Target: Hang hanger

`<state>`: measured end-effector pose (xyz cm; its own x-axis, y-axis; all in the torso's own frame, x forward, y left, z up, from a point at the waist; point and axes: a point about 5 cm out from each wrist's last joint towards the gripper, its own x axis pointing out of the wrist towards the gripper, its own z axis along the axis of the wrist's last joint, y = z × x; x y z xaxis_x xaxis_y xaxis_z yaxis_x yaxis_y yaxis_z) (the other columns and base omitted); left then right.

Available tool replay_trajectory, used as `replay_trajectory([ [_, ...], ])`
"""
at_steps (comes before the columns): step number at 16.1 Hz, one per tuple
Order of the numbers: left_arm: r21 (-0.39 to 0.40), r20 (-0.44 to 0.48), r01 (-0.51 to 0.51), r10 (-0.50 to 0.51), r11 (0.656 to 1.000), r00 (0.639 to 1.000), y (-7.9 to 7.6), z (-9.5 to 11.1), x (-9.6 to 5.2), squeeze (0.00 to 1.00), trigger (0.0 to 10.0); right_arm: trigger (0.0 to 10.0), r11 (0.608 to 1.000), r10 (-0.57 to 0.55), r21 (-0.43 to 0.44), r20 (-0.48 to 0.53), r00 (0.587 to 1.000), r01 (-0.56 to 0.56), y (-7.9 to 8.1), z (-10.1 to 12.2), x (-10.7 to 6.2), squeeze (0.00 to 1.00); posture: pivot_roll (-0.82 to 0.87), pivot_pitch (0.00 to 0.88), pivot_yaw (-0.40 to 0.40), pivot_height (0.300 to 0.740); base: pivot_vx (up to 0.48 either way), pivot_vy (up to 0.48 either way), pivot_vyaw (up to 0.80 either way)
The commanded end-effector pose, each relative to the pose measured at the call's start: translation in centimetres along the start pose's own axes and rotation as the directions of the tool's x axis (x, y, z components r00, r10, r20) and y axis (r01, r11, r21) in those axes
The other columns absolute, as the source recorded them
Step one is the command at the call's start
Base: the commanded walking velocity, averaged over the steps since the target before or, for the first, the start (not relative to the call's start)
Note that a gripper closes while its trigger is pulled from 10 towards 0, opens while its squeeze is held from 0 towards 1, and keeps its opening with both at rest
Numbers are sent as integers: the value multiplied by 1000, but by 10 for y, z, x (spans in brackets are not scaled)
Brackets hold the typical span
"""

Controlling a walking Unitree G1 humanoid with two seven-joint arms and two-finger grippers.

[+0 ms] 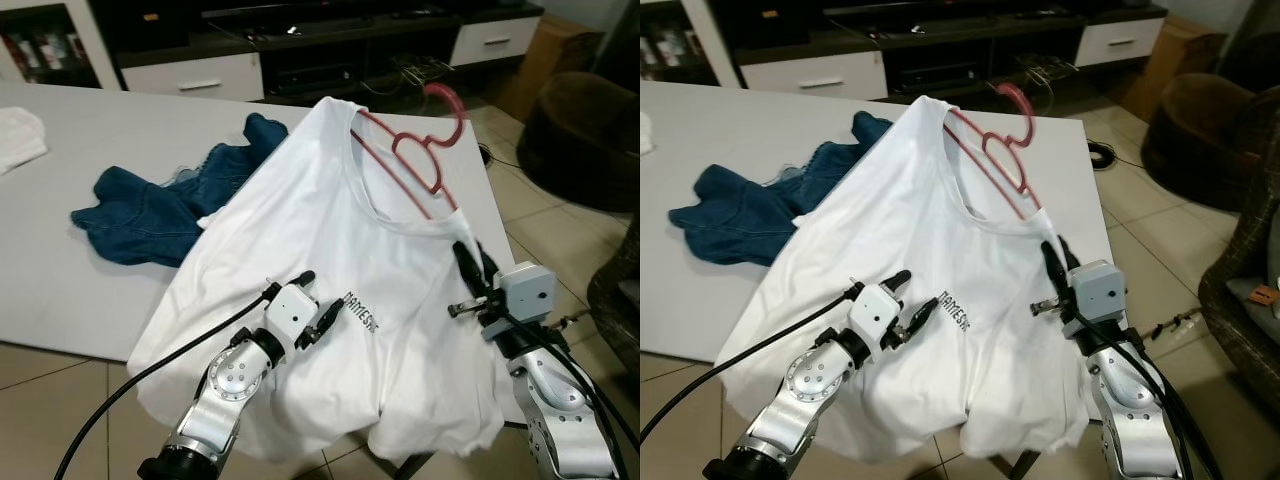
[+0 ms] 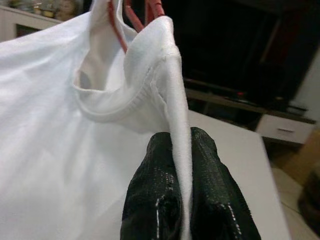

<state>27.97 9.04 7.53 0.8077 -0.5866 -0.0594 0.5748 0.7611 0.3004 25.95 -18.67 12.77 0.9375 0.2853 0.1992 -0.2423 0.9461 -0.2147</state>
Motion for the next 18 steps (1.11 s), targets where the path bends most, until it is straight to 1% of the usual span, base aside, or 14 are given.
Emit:
replay_trajectory([
  [1, -6, -12, -2, 2, 1000, 1000, 1, -2, -1, 0, 10000, 10000, 999, 32, 10, 11, 999, -32, 1, 4, 1, 0, -9, 57, 11, 740, 0, 0, 0],
  [5, 0, -4, -12, 12, 1000, 1000, 5, -1, 1, 0, 10000, 10000, 999, 45, -3, -19, 999, -45, -2, 0, 2, 0, -6, 50, 8, 740, 0, 0, 0],
  [8, -2, 12, -32, 32, 999, 999, 9, 3, 2, 0, 10000, 10000, 998, 56, -5, -31, 998, -57, -2, -2, 3, 0, -3, 48, 7, 740, 0, 0, 0],
  [11, -42, 43, -68, 69, 997, 997, 17, 10, 4, 0, 10000, 10000, 996, 83, -17, -45, 996, -84, 2, -4, 2, 0, 1, 50, 5, 740, 0, 0, 0],
  [12, -73, 69, -68, 73, 995, 995, 21, 15, 4, 0, 10000, 10000, 994, 91, -52, -32, 995, -92, 3, -3, 1, 0, 1, 50, 5, 740, 0, 0, 0],
  [13, -98, 98, -56, 66, 994, 993, 23, 19, 4, 1000, 10000, 10000, 991, 97, -94, -14, 995, -98, 4, -1, 1, 0, 4, 50, 5, 740, 0, 0, 0],
  [14, -104, 118, -50, 63, 993, 991, 26, 23, 4, 1000, 10000, 10000, 988, 105, -110, -3, 995, -104, 6, 0, 2, 0, 5, 50, 5, 740, 0, 0, 0],
  [16, -110, 123, -68, 81, 992, 989, 29, 26, 6, 1000, 10000, 10000, 983, 132, -130, 2, 991, -131, 10, 1, 2, 0, 6, 50, 7, 740, 0, 0, 0],
  [18, -151, 134, -85, 106, 985, 985, 34, 30, 8, 0, 10000, 10000, 971, 175, -165, 11, 984, -171, 18, 1, 0, 0, 6, 50, 8, 740, 0, 0, 0],
])
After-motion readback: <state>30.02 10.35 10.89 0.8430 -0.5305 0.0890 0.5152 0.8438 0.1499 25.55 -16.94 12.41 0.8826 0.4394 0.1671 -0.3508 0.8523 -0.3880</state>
